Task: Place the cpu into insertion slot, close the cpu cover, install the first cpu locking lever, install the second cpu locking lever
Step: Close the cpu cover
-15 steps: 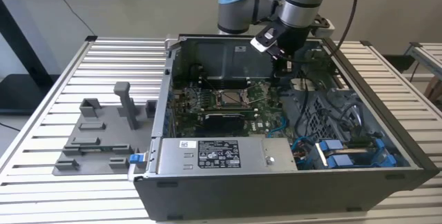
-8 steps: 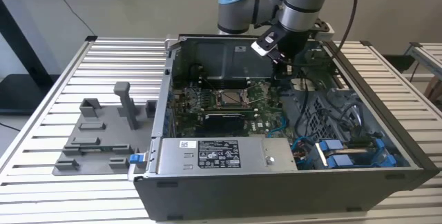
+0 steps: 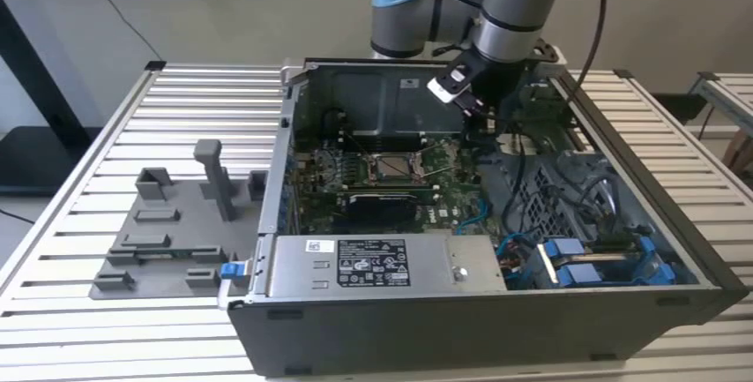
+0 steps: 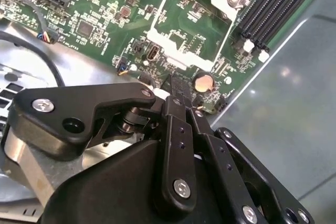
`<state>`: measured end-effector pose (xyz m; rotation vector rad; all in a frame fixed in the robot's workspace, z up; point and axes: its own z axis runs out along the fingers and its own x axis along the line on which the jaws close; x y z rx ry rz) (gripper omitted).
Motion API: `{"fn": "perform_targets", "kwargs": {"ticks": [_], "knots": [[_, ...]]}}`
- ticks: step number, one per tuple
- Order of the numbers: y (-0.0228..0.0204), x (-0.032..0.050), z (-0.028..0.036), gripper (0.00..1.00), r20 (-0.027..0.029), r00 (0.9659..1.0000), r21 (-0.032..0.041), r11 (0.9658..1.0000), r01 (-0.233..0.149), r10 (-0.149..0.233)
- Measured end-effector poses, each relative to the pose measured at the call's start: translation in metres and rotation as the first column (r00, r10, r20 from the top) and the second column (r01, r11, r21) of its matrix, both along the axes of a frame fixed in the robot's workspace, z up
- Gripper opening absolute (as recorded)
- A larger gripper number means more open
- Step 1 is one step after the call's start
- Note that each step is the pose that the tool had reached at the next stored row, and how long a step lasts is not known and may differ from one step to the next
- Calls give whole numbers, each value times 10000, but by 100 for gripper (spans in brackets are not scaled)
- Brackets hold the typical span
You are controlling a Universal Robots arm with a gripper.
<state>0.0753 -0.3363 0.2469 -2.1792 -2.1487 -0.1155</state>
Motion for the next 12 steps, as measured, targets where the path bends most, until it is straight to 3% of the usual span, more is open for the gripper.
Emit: {"fn": "perform_targets", "kwargs": {"ticks": [12], "knots": [[0, 9, -175, 11, 0, 10000, 130, 9999, 0, 0]]}}
